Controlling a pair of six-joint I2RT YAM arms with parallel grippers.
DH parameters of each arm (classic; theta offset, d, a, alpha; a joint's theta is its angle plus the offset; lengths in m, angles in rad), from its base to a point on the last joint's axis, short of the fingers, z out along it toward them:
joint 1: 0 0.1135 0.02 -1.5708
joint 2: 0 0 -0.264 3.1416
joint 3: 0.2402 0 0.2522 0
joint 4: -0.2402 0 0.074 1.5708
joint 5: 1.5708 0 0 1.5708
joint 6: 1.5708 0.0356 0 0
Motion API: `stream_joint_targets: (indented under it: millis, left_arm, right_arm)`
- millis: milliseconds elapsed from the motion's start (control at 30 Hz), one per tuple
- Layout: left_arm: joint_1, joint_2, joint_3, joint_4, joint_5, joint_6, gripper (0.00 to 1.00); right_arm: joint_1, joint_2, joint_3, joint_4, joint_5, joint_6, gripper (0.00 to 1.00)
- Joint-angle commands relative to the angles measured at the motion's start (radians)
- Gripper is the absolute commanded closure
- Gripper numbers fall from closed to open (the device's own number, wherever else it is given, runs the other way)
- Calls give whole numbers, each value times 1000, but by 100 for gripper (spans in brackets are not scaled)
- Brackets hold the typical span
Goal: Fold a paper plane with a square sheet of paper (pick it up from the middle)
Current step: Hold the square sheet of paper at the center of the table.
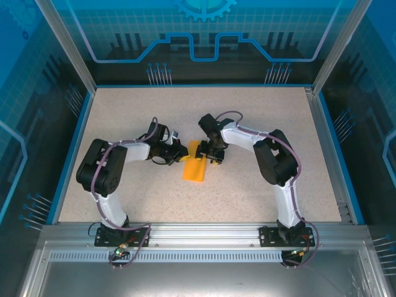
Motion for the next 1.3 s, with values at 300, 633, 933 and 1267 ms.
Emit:
stream_joint_targets:
  millis: [300,633,933,1267]
  left_arm:
    - [-8,81,27,27,30,14,100]
    - [-23,97,20,-29,-50,90,100]
    - [-35,110,11,-59,-94,120,100]
    - [-35,81,-18,-56,-110,121,100]
  right_arm:
    - [17,116,-60,22,56,-21,37]
    - [17,113,-69,31,52,-20,37]
    - [17,102,-62,43,37,-21,37]
    - [-35,-85,-98,133,-26,-79,31]
